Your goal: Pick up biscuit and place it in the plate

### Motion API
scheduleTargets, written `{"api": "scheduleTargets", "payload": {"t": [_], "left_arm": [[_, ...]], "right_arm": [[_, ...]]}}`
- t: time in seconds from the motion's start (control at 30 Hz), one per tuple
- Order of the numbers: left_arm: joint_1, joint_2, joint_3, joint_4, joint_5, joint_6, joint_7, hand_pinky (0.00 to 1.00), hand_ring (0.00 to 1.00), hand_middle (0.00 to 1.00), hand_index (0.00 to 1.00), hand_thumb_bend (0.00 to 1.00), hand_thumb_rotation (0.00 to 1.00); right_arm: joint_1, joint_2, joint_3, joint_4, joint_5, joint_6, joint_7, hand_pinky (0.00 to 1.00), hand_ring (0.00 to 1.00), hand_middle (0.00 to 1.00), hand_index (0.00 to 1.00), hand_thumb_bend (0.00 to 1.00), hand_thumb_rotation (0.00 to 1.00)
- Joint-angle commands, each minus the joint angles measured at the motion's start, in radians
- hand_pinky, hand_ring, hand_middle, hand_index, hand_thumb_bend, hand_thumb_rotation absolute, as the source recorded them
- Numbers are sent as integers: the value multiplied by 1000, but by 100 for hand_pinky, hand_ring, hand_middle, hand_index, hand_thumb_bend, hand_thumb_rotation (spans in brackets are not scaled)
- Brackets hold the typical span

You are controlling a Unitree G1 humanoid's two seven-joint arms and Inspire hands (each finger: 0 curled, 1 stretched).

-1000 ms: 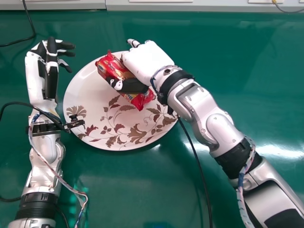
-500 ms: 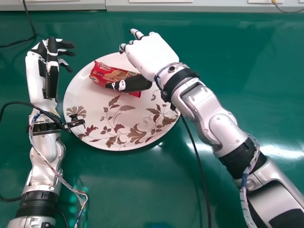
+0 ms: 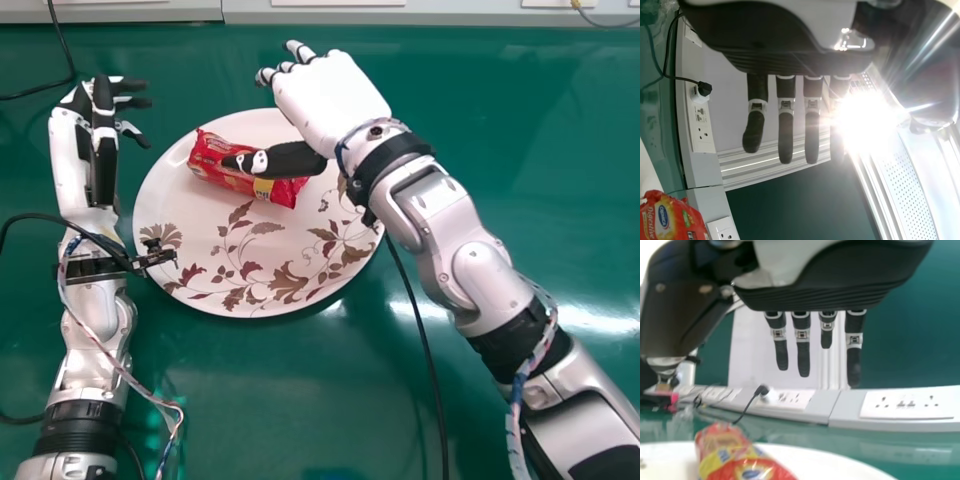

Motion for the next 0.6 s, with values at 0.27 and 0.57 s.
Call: {"api": "scheduleTargets", "payload": {"t": [0.27, 0.57], "left_arm": [[68, -10, 20, 75, 14, -10, 19, 0, 76, 78, 75, 81, 98], [62, 2, 29, 66, 18, -2, 32, 0, 73, 75, 70, 81, 98]], "right_arm": [[223, -98, -201, -257, 46, 71, -16, 51, 67, 79, 84, 93, 77], [409, -94, -357, -423, 83, 120, -61, 50, 65, 76, 80, 83, 63]]}}
